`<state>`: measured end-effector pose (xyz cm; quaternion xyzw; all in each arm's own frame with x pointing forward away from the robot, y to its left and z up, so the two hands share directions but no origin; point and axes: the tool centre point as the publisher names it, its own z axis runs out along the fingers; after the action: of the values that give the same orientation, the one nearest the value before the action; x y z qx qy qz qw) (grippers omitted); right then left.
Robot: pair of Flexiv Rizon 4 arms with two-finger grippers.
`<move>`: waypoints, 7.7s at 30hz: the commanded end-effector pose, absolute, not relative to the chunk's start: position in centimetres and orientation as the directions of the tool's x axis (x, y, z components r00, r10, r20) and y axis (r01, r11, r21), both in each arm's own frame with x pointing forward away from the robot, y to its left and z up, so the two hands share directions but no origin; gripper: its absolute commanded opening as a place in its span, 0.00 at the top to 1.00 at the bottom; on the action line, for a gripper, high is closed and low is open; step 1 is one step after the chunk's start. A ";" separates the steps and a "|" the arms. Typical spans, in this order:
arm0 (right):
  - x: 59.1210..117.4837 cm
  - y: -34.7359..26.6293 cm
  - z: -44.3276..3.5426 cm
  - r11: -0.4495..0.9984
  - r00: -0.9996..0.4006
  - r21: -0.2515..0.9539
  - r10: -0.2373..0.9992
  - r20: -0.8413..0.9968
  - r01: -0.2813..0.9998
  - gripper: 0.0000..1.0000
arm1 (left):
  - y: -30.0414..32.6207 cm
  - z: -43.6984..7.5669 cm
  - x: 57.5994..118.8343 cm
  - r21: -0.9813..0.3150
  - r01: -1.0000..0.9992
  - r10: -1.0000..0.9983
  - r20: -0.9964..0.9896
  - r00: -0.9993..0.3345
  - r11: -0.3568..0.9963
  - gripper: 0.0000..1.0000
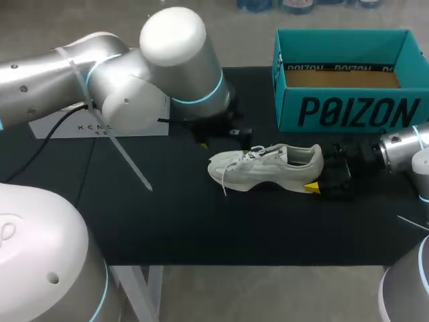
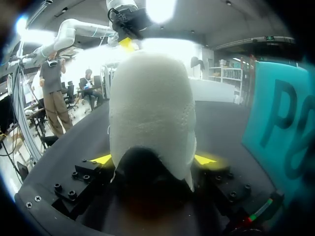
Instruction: Take the shoe out of the shoebox, open the shoe tongue, remove and reinsert the insole, then place the shoe into the shoebox
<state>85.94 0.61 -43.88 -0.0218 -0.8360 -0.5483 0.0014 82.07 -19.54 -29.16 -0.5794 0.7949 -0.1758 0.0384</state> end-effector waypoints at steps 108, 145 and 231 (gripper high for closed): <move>85.9 1.0 -44.8 0.399 -0.999 0.916 0.035 0.027 0.039 1.00 | -25.4 -33.0 84.4 -0.053 -0.994 -0.996 0.005 -0.092 0.091 1.00; 85.9 1.0 -44.8 0.399 -0.999 0.916 0.035 0.027 0.039 1.00 | -26.8 -28.1 82.1 -0.074 -0.831 -0.834 -0.098 -0.544 0.551 0.00; 85.9 1.0 -44.8 0.399 -0.999 0.916 0.035 0.027 0.039 1.00 | -31.1 -34.8 86.5 0.061 0.098 0.101 -0.046 -0.994 0.993 1.00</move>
<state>85.92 0.76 -43.88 -0.0215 -0.8360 -0.5483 0.0018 86.27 -31.18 -33.87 0.0488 0.9978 0.0328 0.0294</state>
